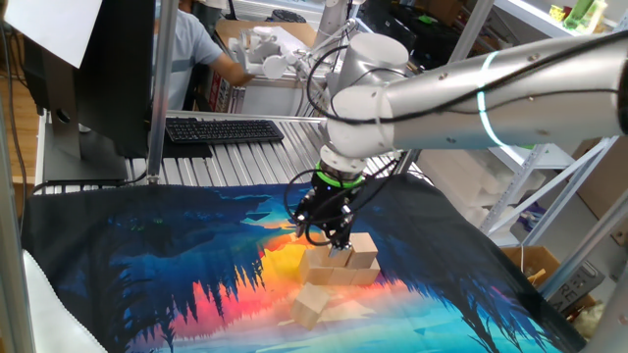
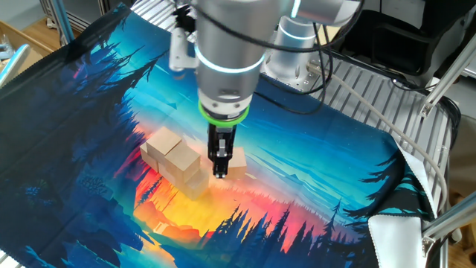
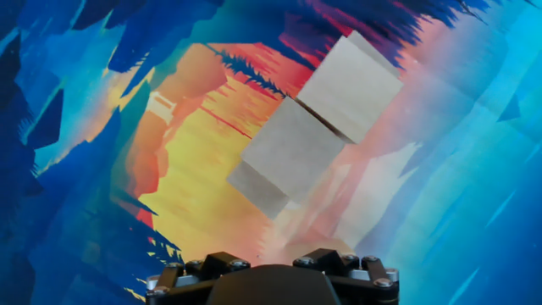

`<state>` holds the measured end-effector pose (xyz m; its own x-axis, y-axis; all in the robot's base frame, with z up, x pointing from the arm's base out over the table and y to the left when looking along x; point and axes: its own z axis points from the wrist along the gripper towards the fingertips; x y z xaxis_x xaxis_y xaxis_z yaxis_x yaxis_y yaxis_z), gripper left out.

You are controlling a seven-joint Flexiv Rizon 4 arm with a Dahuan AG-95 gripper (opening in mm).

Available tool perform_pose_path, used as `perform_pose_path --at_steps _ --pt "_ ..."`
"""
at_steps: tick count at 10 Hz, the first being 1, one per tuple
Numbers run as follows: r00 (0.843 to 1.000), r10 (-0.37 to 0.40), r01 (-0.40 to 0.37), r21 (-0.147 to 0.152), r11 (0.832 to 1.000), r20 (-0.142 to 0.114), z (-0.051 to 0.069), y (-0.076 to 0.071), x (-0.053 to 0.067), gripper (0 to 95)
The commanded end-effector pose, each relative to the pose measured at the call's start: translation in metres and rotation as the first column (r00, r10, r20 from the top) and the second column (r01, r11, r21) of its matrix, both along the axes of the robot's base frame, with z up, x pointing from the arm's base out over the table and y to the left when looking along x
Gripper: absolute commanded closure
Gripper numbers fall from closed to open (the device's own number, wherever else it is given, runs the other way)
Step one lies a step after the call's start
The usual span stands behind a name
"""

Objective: Stack the blocks into a pyramid shape

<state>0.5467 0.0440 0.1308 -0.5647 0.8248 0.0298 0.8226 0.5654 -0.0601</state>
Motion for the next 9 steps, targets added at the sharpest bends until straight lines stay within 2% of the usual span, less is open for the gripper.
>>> perform_pose_path --at_steps 1,2,3,5,7,9 --pt "0.999 0.018 -0.019 -0.012 1.0 -0.029 0.0002 -0.0004 -0.0009 19.0" --pt "0.999 0.014 -0.014 -0.017 1.0 -0.03 0.0002 -0.0004 -0.0009 19.0" --pt "0.999 0.021 -0.022 -0.038 0.999 -0.028 0.0002 -0.0004 -0.0009 19.0" --pt "1.0 0.026 -0.027 -0.045 0.999 -0.009 0.0002 -0.0004 -0.0009 19.0" --pt "0.998 0.066 -0.067 -0.032 0.997 -0.01 0.0002 -0.0004 -0.0009 19.0" --pt "0.998 0.061 -0.061 -0.023 0.998 -0.012 0.0002 -0.0004 -0.0009 19.0"
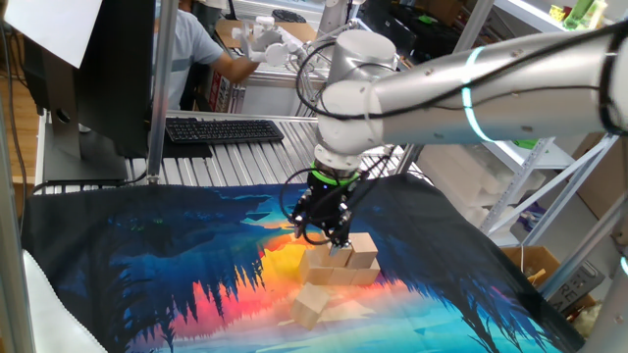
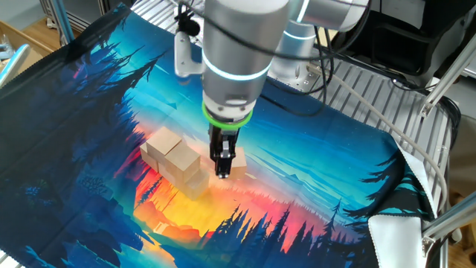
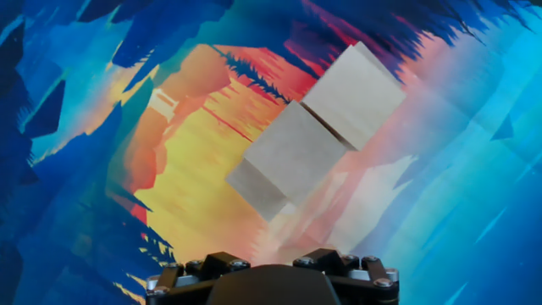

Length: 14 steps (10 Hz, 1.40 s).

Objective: Stack the blocks into a pyramid shape

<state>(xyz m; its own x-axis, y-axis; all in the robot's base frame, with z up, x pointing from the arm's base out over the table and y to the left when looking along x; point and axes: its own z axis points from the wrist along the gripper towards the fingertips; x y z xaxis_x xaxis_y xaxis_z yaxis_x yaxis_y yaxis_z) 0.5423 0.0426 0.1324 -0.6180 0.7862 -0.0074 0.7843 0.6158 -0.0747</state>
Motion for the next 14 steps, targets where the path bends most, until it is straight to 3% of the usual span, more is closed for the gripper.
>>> perform_pose_path --at_steps 1,5,8,11,14 --pt "1.0 -0.007 0.008 0.015 1.0 -0.022 0.0 0.003 0.001 19.0" --pt "0.999 -0.052 0.052 0.011 0.999 -0.011 -0.012 0.007 -0.021 19.0" --pt "0.999 -0.041 0.041 0.013 0.999 0.001 -0.022 0.008 -0.04 19.0" --pt "0.999 -0.042 0.041 0.014 0.999 0.005 -0.025 0.008 -0.044 19.0" --pt "0.998 -0.057 0.057 0.011 0.998 0.02 -0.037 0.009 -0.047 19.0"
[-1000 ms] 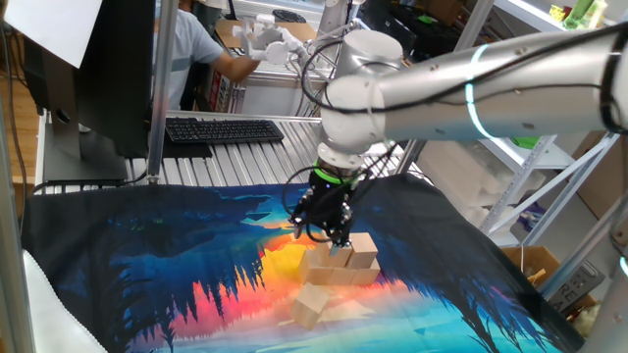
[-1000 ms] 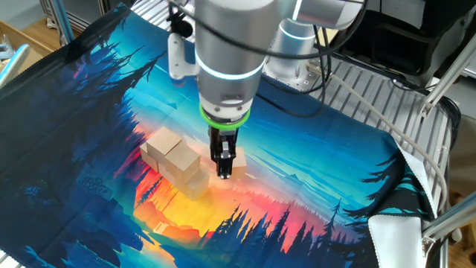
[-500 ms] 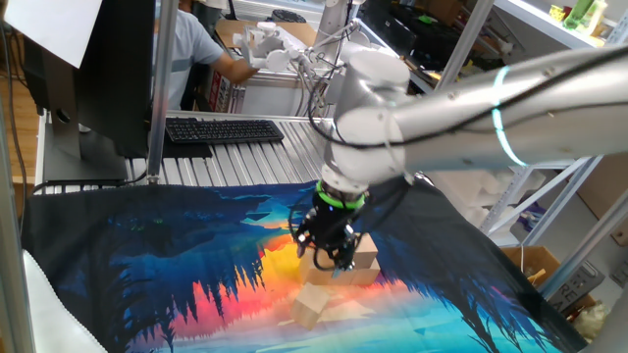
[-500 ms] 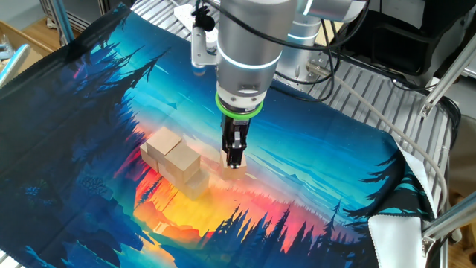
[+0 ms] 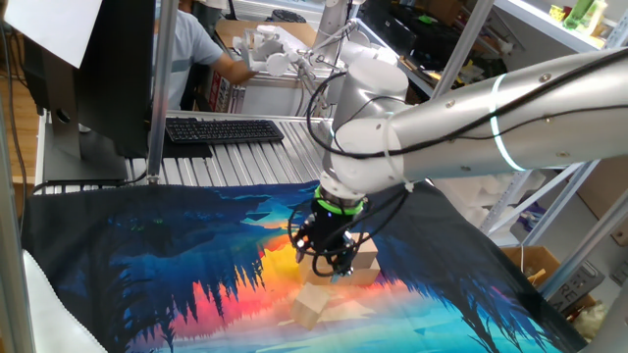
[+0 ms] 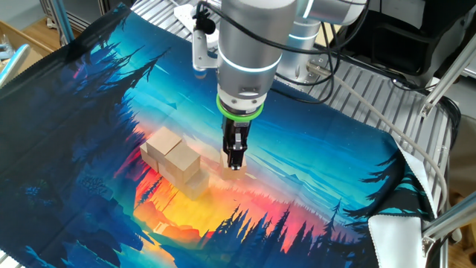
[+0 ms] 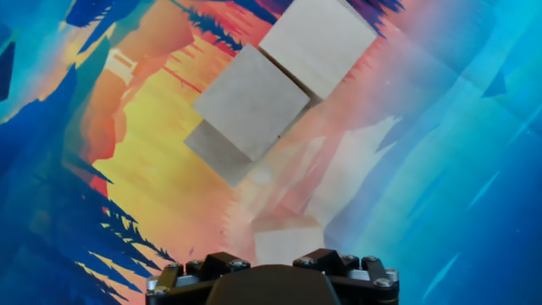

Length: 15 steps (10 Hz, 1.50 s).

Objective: Stack the blocks into a pyramid shape

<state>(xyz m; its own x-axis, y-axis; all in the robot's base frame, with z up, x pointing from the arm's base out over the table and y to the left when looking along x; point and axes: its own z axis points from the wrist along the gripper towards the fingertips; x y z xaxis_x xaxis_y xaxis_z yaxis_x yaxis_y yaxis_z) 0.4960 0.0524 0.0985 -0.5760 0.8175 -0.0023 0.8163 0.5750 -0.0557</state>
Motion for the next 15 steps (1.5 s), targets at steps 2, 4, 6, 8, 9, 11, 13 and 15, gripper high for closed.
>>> perform_pose_path --at_steps 2,4,6,8,9,11,13,15 --pt "1.0 -0.017 0.017 -0.008 1.0 0.019 -0.013 0.001 -0.003 19.0" --pt "1.0 -0.02 0.02 -0.004 1.0 0.022 -0.02 -0.001 -0.004 19.0" --pt "0.999 -0.023 0.023 0.002 1.0 0.026 -0.028 -0.004 -0.003 19.0" --pt "0.999 -0.03 0.03 0.002 1.0 0.034 -0.034 -0.003 -0.003 19.0" --pt "0.999 -0.032 0.032 0.002 0.999 0.037 -0.037 -0.003 -0.004 19.0" --pt "0.999 -0.038 0.037 0.005 0.999 0.04 -0.039 -0.003 -0.004 19.0" --pt "0.998 -0.042 0.042 0.005 0.999 0.043 -0.042 -0.003 -0.007 0.0" --pt "0.998 -0.039 0.038 0.007 0.999 0.047 -0.046 -0.004 -0.013 0.0"
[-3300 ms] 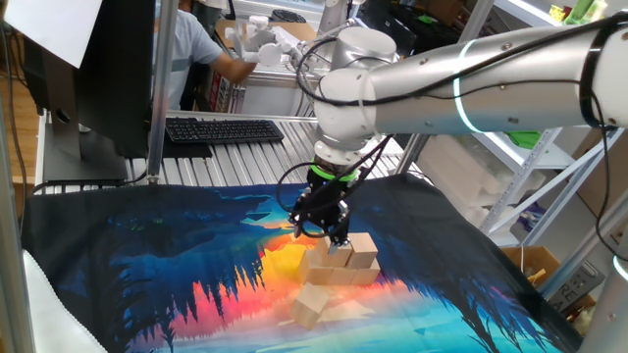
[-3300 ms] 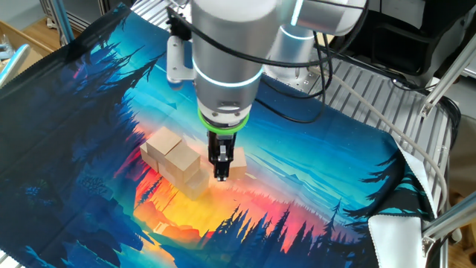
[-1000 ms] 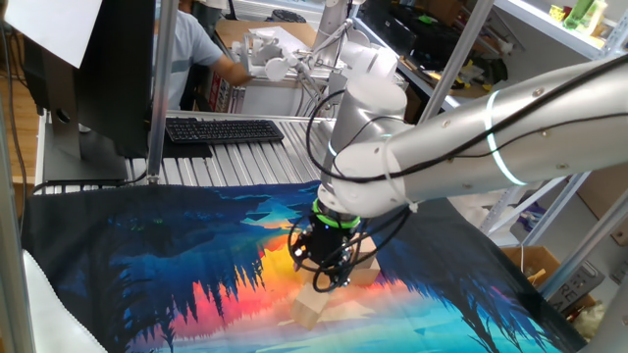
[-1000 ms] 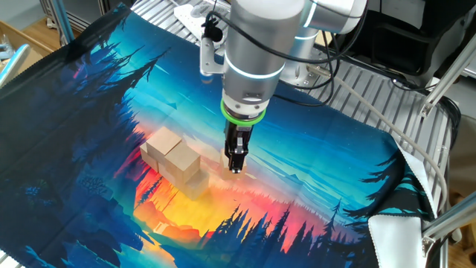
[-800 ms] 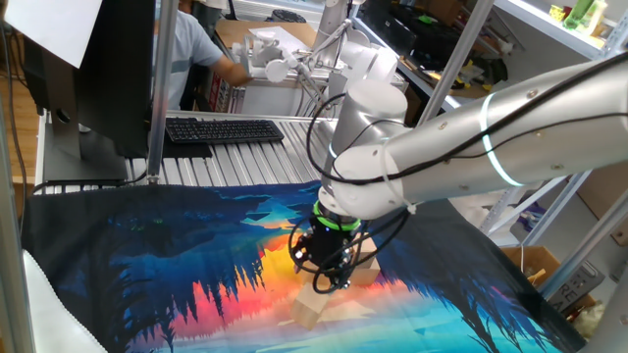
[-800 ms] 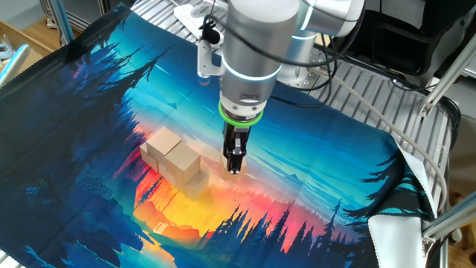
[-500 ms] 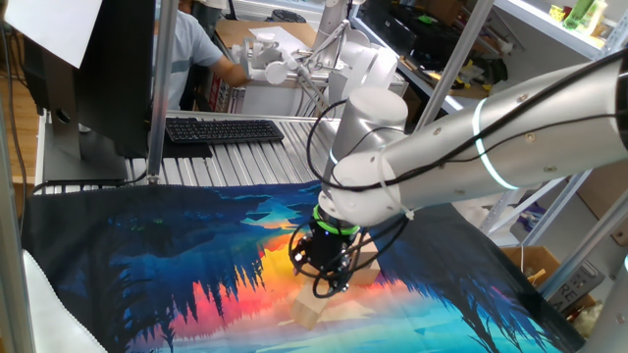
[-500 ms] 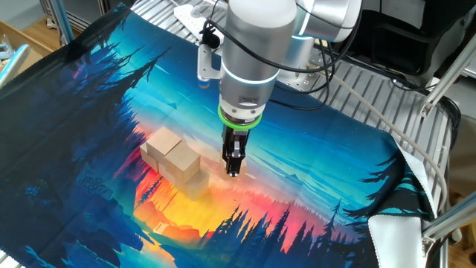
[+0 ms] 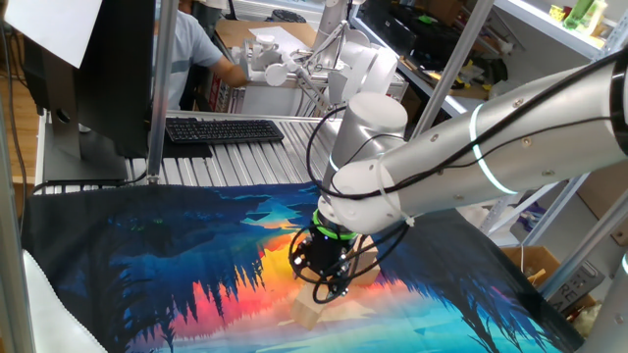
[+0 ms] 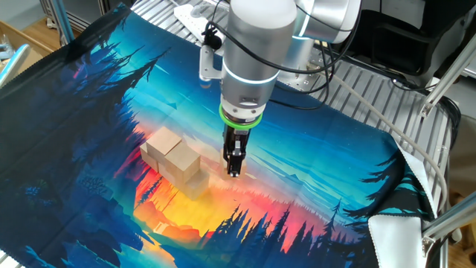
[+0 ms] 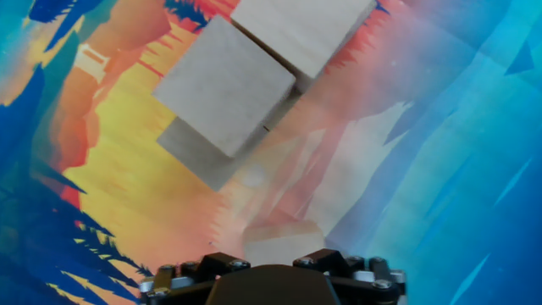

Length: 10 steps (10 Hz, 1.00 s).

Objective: Stack the blocks into a pyramid shape

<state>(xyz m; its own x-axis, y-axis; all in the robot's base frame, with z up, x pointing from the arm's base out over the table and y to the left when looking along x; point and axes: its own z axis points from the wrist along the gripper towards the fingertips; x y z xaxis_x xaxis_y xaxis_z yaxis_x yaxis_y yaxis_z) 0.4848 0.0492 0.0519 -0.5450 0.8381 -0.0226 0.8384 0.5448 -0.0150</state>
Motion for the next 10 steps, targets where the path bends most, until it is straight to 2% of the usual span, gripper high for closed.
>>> perform_pose_path --at_steps 1,5,6,8,9,10 --pt "1.0 -0.005 0.005 0.008 1.0 0.01 -0.003 -0.001 -0.004 0.0" --pt "1.0 -0.015 0.014 0.013 1.0 0.024 -0.01 -0.001 -0.004 0.0" --pt "0.999 -0.017 0.016 0.013 1.0 0.029 -0.012 0.0 -0.004 19.0" --pt "0.999 -0.015 0.014 0.017 1.0 0.04 -0.016 0.0 -0.004 19.0" --pt "0.999 -0.013 0.013 0.018 1.0 0.042 -0.017 0.0 -0.004 38.0" --pt "0.999 -0.016 0.015 0.018 1.0 0.046 -0.017 0.0 -0.004 38.0"
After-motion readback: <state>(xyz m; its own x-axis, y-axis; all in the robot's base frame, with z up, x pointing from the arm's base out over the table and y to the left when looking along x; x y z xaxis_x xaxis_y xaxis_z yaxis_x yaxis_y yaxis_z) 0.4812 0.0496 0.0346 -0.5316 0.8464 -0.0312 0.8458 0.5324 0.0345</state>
